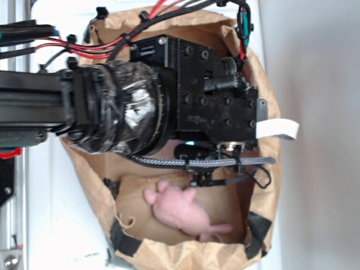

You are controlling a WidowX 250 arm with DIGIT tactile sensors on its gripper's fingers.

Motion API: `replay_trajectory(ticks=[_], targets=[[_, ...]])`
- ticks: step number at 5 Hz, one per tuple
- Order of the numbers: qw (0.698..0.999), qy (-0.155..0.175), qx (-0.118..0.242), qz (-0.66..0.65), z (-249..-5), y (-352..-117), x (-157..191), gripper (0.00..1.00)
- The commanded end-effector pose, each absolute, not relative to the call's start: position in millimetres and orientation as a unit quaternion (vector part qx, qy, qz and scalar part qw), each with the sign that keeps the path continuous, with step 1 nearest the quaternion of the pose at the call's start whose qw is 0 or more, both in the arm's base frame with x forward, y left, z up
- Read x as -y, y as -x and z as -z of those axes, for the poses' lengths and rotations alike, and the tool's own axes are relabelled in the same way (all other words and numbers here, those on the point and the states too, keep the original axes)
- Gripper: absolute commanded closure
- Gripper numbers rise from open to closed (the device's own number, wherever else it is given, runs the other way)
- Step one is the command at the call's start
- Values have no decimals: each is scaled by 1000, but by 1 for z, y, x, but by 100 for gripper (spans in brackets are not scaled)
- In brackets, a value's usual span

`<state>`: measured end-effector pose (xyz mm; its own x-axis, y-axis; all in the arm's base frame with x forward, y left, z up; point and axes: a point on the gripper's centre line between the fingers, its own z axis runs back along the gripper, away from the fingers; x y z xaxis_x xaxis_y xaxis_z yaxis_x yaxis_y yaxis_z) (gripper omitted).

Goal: Grab the green ball.

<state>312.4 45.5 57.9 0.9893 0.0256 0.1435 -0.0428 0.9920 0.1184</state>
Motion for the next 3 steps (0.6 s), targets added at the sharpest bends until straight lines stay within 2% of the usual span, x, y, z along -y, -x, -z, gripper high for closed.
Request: replay_trajectory(ticks=[1, 3], targets=[[993, -44, 100, -46, -71, -330, -52, 0], [989, -65, 122, -61, -61, -339, -46, 0]])
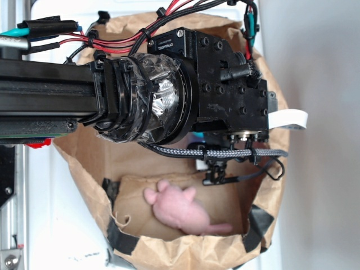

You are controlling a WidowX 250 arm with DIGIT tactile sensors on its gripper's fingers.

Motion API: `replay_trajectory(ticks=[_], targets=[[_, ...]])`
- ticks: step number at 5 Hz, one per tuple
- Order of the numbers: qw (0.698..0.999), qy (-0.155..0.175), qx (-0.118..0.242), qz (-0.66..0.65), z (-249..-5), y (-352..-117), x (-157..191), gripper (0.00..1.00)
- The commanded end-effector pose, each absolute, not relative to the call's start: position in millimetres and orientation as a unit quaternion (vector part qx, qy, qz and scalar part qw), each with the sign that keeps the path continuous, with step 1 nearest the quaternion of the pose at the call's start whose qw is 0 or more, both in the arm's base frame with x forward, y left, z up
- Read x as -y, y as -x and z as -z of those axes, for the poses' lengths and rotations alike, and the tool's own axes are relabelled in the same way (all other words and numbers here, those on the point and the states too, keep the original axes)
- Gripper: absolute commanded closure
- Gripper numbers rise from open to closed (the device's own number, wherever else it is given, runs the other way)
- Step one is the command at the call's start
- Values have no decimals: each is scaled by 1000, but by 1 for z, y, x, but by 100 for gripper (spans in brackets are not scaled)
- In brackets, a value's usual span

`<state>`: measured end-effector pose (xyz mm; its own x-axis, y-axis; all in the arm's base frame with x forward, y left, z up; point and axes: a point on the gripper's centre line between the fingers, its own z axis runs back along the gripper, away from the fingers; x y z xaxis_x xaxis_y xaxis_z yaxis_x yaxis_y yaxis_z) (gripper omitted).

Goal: Grab the green ball.

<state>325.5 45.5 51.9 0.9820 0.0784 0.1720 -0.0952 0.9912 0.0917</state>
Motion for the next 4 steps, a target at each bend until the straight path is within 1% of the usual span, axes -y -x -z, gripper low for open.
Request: replay_trajectory(ticks=[1, 2, 3, 4], targets=[[984, -80, 141, -67, -55, -338, -43, 0], [981, -93, 156, -71, -50, -336, -40, 0], [979, -104, 163, -67, -44, -333, -37, 0], [979, -103, 161, -66, -43, -333, -37, 9]])
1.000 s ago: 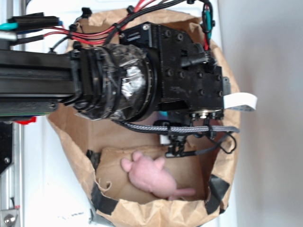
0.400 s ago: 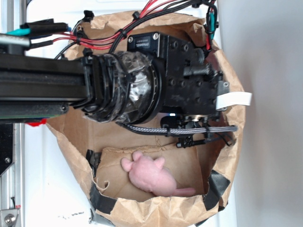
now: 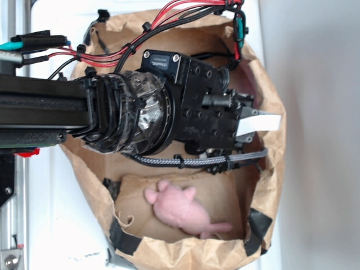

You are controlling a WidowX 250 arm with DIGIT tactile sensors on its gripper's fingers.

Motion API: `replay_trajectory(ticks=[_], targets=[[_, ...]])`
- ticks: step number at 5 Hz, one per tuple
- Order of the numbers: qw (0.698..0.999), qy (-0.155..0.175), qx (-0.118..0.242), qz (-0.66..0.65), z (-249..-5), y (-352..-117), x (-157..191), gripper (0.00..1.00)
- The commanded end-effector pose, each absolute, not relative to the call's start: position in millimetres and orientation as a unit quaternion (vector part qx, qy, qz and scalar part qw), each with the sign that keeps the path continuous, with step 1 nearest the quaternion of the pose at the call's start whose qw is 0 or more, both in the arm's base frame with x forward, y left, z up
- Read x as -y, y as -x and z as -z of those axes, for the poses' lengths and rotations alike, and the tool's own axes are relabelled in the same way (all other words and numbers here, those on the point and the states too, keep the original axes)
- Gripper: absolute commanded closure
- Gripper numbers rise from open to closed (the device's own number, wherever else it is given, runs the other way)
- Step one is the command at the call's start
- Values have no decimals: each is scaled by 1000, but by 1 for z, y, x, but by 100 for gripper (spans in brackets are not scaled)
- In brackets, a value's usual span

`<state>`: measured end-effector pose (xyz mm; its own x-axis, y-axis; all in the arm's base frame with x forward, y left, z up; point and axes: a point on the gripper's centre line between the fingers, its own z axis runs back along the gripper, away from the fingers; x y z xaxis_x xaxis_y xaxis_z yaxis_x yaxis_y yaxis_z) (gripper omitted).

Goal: Grab the green ball.

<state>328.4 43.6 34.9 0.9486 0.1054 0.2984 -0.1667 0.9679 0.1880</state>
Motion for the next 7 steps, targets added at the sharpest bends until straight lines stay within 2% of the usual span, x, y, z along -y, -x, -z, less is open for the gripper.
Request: replay_trajectory(ticks=[1, 3, 4, 5, 6, 7], targets=[[979, -100, 159, -73, -45, -334, -39, 100], [980, -107, 152, -74, -47, -333, -39, 100], [982, -104, 142, -67, -58, -325, -39, 100], [986, -93, 125, -59, -83, -310, -36, 100], [987, -79, 124, -57, -103, -294, -33, 100], [992, -50, 103, -47, -123, -288, -39, 100]])
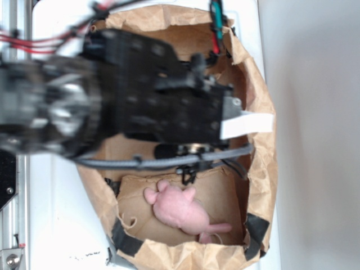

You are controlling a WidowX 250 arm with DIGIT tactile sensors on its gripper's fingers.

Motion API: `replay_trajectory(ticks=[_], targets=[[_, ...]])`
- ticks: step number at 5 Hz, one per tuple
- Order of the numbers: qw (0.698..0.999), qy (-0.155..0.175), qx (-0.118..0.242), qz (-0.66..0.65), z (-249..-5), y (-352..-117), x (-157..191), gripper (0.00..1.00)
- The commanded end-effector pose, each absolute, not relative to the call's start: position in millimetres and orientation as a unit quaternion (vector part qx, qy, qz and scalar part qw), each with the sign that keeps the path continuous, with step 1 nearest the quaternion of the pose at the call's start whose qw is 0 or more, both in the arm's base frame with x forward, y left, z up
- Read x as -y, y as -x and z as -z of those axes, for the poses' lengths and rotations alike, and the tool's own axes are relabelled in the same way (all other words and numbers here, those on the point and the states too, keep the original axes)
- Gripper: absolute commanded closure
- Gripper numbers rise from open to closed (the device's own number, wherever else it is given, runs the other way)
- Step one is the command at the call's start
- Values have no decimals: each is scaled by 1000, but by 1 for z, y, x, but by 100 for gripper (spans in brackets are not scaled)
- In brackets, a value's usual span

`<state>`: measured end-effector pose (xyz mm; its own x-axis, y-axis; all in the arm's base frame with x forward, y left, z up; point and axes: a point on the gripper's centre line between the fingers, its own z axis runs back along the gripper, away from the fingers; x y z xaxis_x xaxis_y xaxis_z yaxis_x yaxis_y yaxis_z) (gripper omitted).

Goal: Grab the green ball.

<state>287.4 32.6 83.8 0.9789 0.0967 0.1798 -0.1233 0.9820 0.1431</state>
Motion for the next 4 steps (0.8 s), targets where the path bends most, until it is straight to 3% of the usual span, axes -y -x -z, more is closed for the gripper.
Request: replay_trajectory(ticks=[1, 4], targets=[[995, -21, 83, -41, -143, -287, -44, 100], [992, 17, 107, -60, -183, -283, -31, 100]])
